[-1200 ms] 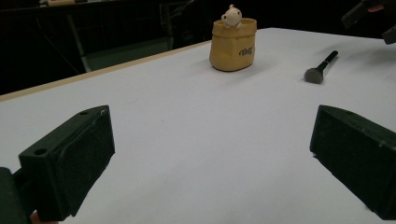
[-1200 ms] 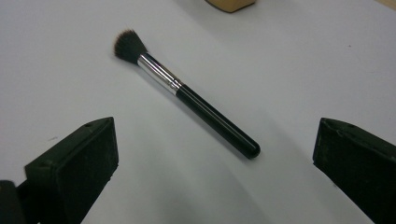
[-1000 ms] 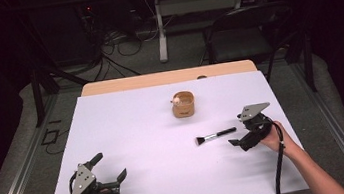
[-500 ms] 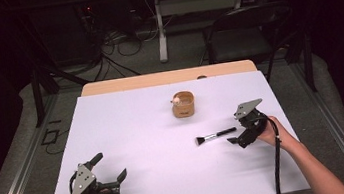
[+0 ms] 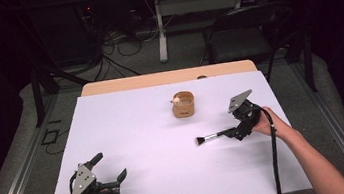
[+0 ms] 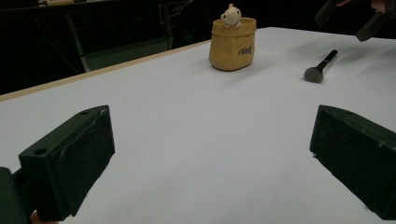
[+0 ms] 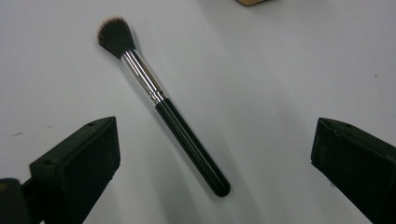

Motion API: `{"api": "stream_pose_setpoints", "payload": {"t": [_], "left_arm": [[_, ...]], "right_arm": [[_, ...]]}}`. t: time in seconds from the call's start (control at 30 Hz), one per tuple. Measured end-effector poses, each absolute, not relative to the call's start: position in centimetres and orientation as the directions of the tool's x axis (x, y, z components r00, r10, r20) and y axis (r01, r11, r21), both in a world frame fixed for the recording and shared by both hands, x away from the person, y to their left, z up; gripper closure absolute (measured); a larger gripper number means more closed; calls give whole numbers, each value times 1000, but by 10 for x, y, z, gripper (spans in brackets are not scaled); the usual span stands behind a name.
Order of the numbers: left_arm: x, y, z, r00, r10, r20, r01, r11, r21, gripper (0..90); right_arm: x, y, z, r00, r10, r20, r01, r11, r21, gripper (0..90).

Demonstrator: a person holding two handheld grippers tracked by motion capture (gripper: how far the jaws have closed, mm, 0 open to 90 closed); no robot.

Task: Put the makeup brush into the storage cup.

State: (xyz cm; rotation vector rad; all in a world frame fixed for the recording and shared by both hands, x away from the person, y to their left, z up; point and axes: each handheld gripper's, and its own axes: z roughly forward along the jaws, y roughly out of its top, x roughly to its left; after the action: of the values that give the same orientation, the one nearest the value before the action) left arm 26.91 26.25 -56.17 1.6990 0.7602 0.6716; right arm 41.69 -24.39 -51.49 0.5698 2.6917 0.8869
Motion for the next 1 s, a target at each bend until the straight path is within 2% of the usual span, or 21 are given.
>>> {"api": "stream_pose_setpoints", "payload": {"t": [0.43, 0.73, 0.87, 0.9, 1.0], "left_arm": [[269, 262, -562, 636, 769, 58, 149, -197, 969, 0], [269, 262, -562, 637, 769, 57, 149, -195, 969, 0], [269, 262, -562, 637, 769, 57, 149, -195, 969, 0], [269, 262, -562, 637, 769, 56, 149, -194, 970, 0], [270, 262, -562, 639, 768, 55, 152, -196, 969, 0]], "right_arm": [[433, -229, -499, -934, 330, -134, 233, 851, 471, 9], [438, -213, -502, -958, 253, -138, 176, 893, 415, 0], [441, -208, -501, -966, 216, -143, 150, 917, 369, 0], [441, -203, -504, -971, 189, -144, 134, 936, 325, 0], [441, -199, -507, -975, 174, -139, 125, 944, 304, 0]]}}
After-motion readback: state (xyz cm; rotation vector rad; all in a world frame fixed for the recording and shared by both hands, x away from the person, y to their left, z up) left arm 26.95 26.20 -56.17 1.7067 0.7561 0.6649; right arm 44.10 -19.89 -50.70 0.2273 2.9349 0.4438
